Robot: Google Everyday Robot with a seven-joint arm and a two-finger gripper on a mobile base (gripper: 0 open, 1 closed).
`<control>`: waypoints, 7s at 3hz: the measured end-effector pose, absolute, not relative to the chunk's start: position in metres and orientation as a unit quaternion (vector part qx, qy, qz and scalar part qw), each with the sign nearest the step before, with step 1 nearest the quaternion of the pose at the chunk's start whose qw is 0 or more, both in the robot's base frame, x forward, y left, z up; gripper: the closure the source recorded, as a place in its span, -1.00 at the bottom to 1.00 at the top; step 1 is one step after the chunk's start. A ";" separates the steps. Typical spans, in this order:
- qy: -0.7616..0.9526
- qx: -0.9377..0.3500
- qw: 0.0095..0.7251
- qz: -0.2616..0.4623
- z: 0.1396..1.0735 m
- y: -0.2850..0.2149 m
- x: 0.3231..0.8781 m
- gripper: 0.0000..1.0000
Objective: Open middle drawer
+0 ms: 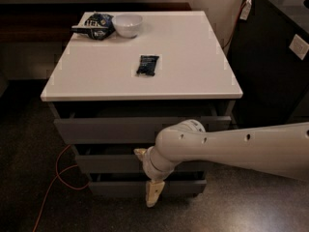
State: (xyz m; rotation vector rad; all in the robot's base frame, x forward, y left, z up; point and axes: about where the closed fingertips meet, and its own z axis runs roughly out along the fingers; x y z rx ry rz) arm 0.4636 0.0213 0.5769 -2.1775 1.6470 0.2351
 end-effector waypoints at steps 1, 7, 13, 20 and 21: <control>0.586 -0.783 0.194 0.077 0.560 0.025 0.464 -1.00; 0.589 -0.766 0.256 0.016 0.501 0.002 0.489 -1.00; 0.662 -0.690 0.292 0.021 0.462 -0.045 0.556 -1.00; 0.661 -0.669 0.338 0.038 0.433 -0.034 0.589 0.99; 0.661 -0.669 0.338 0.038 0.433 -0.034 0.589 1.00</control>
Offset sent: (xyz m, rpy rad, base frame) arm 0.0073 0.0033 -0.0546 -0.0653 -0.0733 -0.0150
